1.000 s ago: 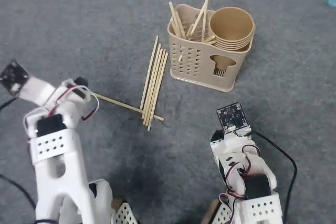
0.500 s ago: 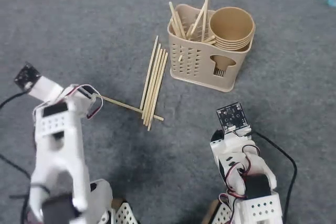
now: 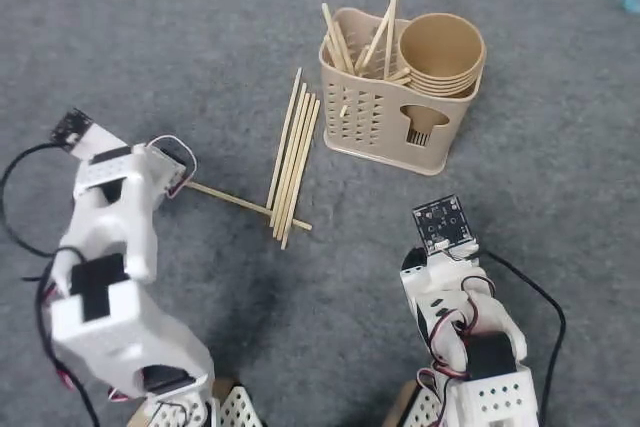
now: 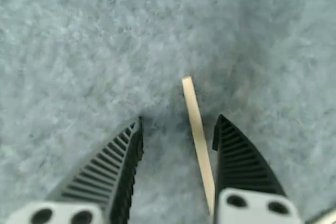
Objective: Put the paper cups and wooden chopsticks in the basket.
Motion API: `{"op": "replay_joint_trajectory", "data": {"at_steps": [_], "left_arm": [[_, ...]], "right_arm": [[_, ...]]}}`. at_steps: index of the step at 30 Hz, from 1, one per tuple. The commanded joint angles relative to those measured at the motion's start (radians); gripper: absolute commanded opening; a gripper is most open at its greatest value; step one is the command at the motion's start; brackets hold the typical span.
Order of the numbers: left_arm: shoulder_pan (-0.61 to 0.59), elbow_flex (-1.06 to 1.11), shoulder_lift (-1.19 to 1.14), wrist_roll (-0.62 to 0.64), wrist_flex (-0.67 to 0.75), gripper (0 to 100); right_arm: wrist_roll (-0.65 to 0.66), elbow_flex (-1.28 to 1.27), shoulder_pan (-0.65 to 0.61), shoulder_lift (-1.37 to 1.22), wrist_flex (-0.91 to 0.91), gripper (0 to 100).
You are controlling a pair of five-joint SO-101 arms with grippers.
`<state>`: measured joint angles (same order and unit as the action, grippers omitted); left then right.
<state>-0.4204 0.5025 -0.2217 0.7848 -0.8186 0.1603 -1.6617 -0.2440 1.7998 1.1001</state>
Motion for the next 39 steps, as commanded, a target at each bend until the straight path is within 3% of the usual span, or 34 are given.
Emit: {"op": "replay_joint_trajectory", "data": {"at_steps": [1,6,10,18,28,35,39], "left_arm": [[0.009,-0.125,-0.051,0.034,-0.075,21],[0.011,-0.145,-0.071,0.038,-0.091,18],[0.011,-0.145,-0.066,0.038,-0.086,0],[0.006,-0.156,0.048,0.038,-0.114,1],[0.008,-0.125,0.466,0.034,-0.21,1],[0.011,0.031,0.781,0.021,-0.203,1],[0.011,0.185,0.937,-0.087,-0.158,1]], "right_arm": [[0.018,-0.021,0.005,0.015,-0.002,0.9],[0.018,-0.021,0.005,0.015,0.002,0.9],[0.018,-0.021,0.005,0.015,0.002,0.9],[0.018,-0.021,0.005,0.015,0.002,0.9],[0.018,-0.021,0.005,0.015,0.004,0.9],[0.018,-0.021,0.007,0.015,0.004,0.9],[0.018,-0.021,0.008,0.015,0.004,0.9]]}}
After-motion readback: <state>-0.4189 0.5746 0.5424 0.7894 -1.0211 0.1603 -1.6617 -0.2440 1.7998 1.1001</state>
